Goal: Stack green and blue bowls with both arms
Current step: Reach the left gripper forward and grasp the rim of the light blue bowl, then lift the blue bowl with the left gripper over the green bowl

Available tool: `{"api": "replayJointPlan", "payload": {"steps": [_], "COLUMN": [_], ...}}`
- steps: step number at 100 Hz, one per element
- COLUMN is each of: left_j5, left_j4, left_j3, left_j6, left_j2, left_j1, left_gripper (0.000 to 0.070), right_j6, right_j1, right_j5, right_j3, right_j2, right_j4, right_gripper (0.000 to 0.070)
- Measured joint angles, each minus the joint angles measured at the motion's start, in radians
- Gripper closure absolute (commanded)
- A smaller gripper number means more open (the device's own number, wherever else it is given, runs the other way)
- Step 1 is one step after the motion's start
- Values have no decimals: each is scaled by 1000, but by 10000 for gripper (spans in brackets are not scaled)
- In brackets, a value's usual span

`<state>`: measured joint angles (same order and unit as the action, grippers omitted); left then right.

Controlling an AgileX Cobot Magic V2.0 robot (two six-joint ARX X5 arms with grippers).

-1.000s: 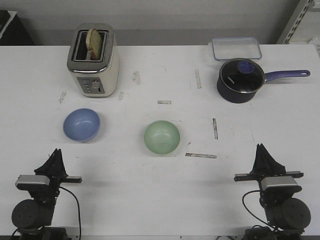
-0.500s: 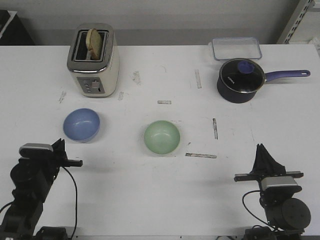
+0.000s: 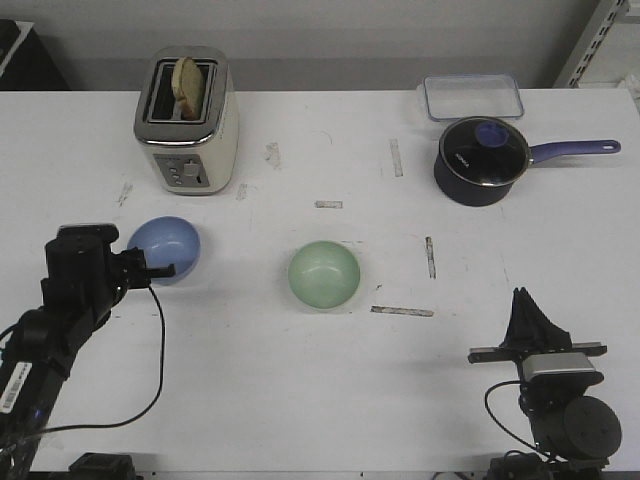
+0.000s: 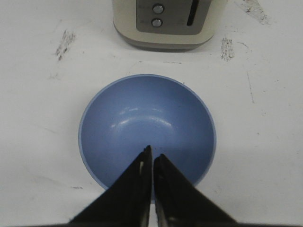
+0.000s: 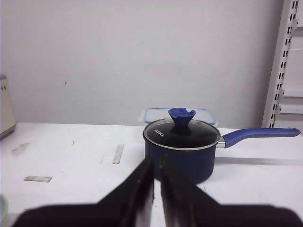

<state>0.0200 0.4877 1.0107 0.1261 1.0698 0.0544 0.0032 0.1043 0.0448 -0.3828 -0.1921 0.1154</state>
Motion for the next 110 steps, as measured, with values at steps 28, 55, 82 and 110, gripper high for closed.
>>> {"api": "replayJointPlan", "payload": {"steps": [28,55,82,110], "left_j5": [-177,-309,-349,-350], "left_j4": [192,324,332,299], "left_j3": [213,325,325,325], "left_j6": [156,161,142,116], "left_j2": [168,320,461,594], "left_j1": [-130,-266,-309,-307], "left_gripper": [696,369,359,370], "right_j6": [0,0,0,0], "right_j1": [0,0,0,0], "right_j5": [0,0,0,0], "right_j3": [0,0,0,0], "right_j2": [0,0,0,0], "right_j4": [0,0,0,0], "right_gripper": [688,688,688,688]}}
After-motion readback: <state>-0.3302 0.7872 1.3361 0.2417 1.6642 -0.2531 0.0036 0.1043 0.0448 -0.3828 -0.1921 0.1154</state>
